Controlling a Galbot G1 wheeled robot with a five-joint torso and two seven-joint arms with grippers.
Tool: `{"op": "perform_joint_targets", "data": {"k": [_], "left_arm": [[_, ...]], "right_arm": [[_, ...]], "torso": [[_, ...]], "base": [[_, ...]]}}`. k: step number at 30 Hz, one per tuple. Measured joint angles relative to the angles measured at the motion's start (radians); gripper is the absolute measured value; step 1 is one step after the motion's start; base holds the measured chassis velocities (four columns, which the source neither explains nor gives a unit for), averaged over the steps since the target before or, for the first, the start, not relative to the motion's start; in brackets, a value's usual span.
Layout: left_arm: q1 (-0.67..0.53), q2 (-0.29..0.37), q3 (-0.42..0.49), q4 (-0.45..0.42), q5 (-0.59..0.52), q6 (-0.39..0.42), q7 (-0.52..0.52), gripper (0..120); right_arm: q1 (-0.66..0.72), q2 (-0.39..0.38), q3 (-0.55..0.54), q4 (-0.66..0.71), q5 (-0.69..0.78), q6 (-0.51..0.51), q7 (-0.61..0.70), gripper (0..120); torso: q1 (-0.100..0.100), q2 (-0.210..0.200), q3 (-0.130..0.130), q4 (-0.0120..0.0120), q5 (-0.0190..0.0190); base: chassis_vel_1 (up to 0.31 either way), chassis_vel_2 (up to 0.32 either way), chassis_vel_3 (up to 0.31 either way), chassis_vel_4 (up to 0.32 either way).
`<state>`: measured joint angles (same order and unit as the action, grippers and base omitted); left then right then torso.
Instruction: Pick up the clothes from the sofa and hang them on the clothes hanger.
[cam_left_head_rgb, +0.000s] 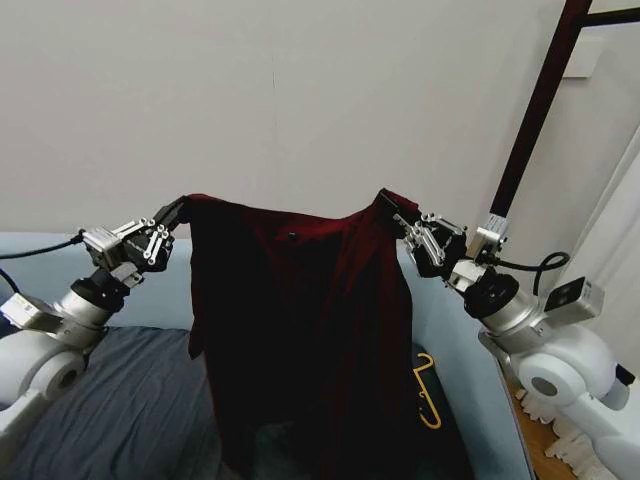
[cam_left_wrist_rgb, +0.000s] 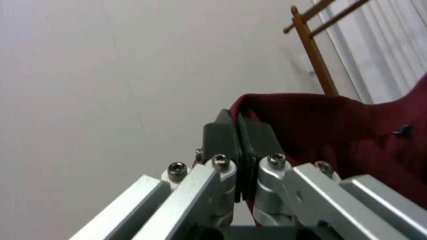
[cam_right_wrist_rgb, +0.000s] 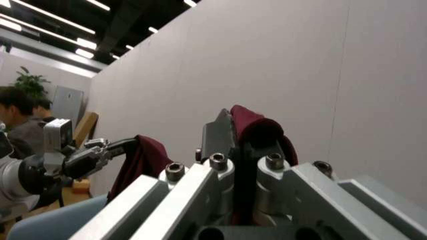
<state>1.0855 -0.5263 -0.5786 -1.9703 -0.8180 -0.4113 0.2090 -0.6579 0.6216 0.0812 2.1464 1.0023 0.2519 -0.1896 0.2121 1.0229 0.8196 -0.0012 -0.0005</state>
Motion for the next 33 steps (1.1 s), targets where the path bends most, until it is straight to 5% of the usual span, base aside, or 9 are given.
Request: {"op": "perform_joint_targets", "data": {"k": [2,5,9,20,25,33], "left_arm": [[0.015,-0.006,0.005,-0.002,0.013,0.001,0.003,0],[0.145,-0.167,0.061,0.056,0.177,-0.019,0.047,0],[0.225,-0.292,0.09,0.141,0.302,-0.064,0.113,0],[0.316,-0.596,0.166,0.418,0.582,-0.216,0.19,0],[0.325,-0.653,0.183,0.476,0.621,-0.241,0.178,4],[0.373,-0.651,0.161,0.468,0.61,-0.274,0.189,36]], "right_arm": [[-0.012,0.002,-0.004,-0.002,-0.012,-0.002,-0.001,0],[-0.221,0.071,-0.02,-0.053,-0.182,0.023,-0.035,0],[-0.339,0.12,-0.023,-0.096,-0.28,0.054,-0.078,0],[-0.478,0.25,-0.07,-0.167,-0.421,0.103,-0.094,0],[-0.51,0.285,-0.108,-0.215,-0.471,0.135,-0.094,0],[-0.491,0.312,-0.127,-0.247,-0.483,0.15,-0.097,0]], "torso": [[0.0,0.0,0.0,0.0001,-0.0001],[0.0,0.0,0.0,-0.0003,0.0],[0.0,0.0,0.0,0.0,-0.0008],[0.0,0.0,0.0,0.0,-0.0001],[0.0,0.0,0.0,-0.0002,-0.0003],[0.0,0.0,0.0,0.0002,-0.0001]], "base": [[0.0,0.0,0.0,0.0],[0.0,0.0,0.0,0.0],[0.0,0.0,0.0,0.0],[0.0,0.0,0.0,0.0],[0.0,0.0,0.0,0.0],[0.0,0.0,0.0,0.0]]}}
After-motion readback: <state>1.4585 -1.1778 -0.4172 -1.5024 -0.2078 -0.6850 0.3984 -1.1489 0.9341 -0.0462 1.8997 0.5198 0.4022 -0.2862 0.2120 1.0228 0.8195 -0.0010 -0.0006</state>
